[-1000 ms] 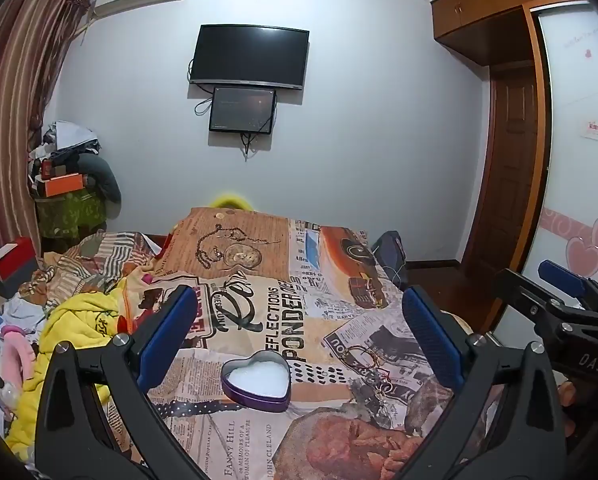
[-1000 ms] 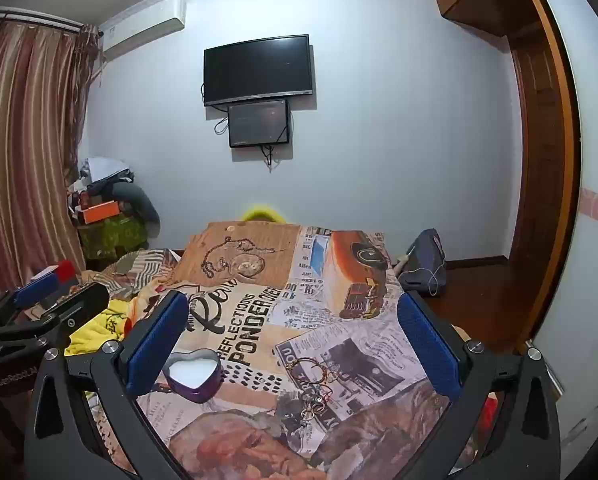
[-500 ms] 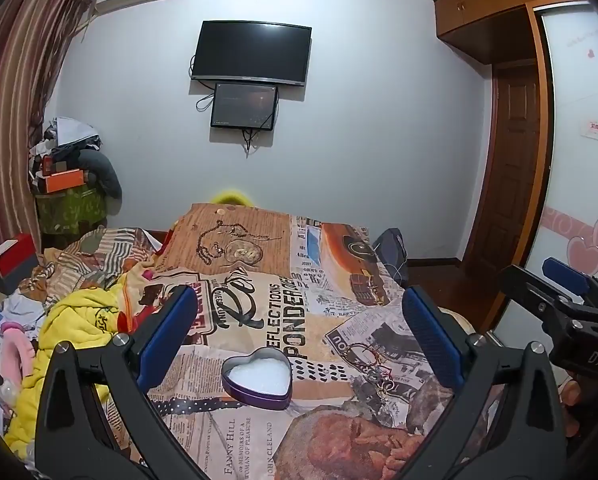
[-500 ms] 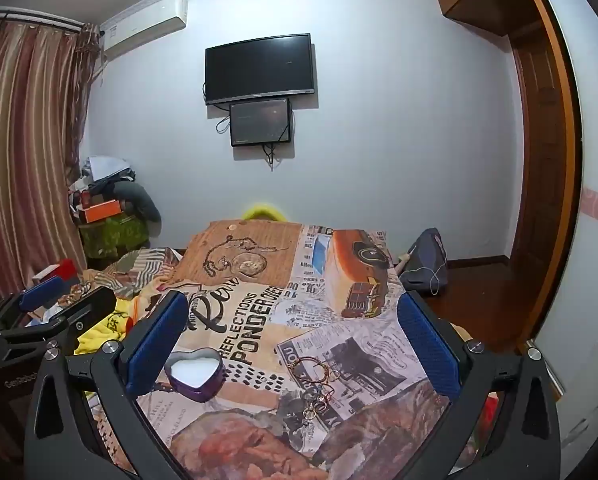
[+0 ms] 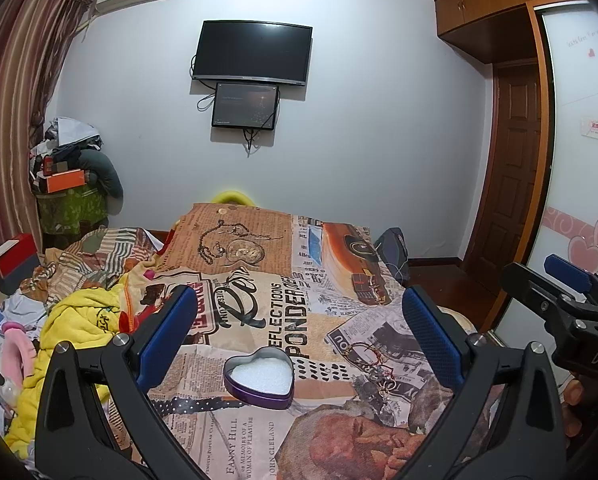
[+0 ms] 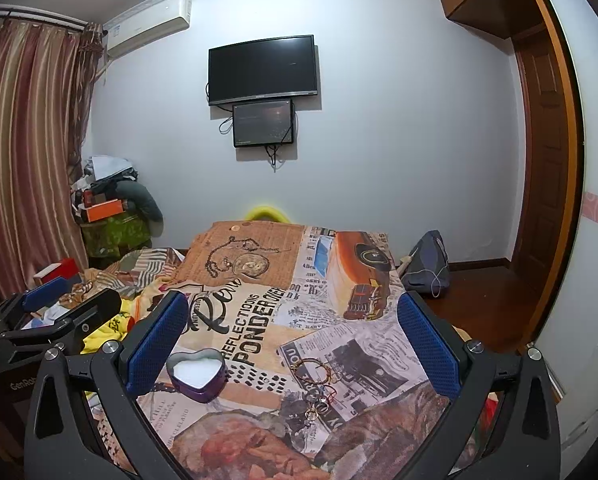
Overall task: Organize jewelry
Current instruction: 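Move both tools toward the jewelry pile beside the heart tin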
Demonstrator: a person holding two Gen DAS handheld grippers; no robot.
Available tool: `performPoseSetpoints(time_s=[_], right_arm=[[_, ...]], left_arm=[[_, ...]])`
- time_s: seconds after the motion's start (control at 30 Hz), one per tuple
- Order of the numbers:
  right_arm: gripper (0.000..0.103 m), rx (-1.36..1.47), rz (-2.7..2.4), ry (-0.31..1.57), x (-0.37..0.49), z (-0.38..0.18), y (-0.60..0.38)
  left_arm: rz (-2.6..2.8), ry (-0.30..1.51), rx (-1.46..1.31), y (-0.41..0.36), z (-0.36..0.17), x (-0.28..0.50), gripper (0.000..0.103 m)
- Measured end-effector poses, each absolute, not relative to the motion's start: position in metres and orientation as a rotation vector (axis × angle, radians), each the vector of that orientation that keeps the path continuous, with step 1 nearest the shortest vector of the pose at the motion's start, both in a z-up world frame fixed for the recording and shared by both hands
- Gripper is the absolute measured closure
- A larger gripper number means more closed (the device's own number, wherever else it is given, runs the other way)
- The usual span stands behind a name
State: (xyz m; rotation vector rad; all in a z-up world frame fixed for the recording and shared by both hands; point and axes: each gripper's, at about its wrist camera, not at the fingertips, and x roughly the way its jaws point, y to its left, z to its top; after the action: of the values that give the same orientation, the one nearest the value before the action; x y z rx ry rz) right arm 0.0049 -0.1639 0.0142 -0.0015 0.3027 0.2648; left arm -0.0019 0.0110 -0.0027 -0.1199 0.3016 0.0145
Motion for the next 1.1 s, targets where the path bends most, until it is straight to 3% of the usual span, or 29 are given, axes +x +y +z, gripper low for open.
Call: performPoseSetpoints(time_s=[1.1], right_arm=[[0.0,0.001,0.278,0.285,0.002,0.016,-0.164]], left_arm=[[0.02,0.288,-0.1,0.0,-0.001,0.003,0.0]])
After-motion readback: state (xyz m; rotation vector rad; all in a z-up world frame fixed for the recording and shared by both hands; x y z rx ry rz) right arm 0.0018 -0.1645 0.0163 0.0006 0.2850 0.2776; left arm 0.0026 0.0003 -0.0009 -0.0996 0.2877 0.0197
